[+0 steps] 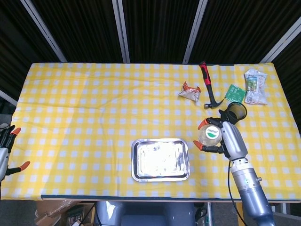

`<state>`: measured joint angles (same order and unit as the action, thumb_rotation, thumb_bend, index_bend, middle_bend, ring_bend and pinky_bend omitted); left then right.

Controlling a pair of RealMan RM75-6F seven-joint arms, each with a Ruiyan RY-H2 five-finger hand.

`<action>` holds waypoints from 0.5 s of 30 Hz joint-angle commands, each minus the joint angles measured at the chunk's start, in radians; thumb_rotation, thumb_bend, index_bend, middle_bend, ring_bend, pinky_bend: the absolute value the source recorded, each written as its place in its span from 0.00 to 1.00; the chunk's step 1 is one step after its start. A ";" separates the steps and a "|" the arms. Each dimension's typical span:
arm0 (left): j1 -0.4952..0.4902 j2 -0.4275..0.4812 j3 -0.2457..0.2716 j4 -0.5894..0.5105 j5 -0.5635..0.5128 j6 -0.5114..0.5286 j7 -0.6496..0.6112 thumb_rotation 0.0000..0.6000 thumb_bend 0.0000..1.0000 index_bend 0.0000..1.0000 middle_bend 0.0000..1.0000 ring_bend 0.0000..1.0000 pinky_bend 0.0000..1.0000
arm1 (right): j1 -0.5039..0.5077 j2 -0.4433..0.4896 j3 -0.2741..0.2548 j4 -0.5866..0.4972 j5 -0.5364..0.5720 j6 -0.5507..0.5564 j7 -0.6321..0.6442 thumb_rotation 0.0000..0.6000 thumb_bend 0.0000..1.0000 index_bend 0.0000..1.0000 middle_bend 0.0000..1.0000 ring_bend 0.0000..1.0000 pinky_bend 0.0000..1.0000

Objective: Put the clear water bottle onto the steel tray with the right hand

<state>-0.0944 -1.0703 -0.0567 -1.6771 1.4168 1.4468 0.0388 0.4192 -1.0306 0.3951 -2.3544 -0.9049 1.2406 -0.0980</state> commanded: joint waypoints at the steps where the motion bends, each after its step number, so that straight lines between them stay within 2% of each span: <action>1: 0.001 0.002 -0.001 0.001 0.000 0.001 -0.004 1.00 0.19 0.05 0.00 0.00 0.00 | 0.020 -0.009 -0.034 -0.002 0.083 -0.028 -0.014 1.00 0.77 0.87 0.68 0.34 0.00; 6: 0.001 0.002 -0.001 0.002 0.001 0.003 -0.006 1.00 0.19 0.05 0.00 0.00 0.00 | 0.026 -0.092 -0.108 -0.001 0.167 -0.020 -0.029 1.00 0.77 0.87 0.68 0.34 0.00; 10: 0.000 0.001 -0.001 0.002 0.001 0.001 -0.002 1.00 0.19 0.05 0.00 0.00 0.00 | 0.021 -0.212 -0.180 0.101 0.166 -0.056 0.008 1.00 0.77 0.87 0.68 0.34 0.00; 12: 0.002 0.002 -0.003 0.002 0.000 0.004 -0.005 1.00 0.19 0.05 0.00 0.00 0.00 | 0.008 -0.301 -0.193 0.199 0.103 -0.115 0.115 1.00 0.78 0.87 0.68 0.34 0.00; 15: 0.002 0.004 -0.004 0.003 -0.002 0.004 -0.010 1.00 0.19 0.05 0.00 0.00 0.00 | -0.013 -0.337 -0.199 0.258 -0.022 -0.128 0.193 1.00 0.78 0.87 0.68 0.33 0.00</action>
<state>-0.0925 -1.0668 -0.0611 -1.6740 1.4145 1.4503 0.0287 0.4289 -1.2870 0.2251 -2.1897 -0.8089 1.1578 -0.0075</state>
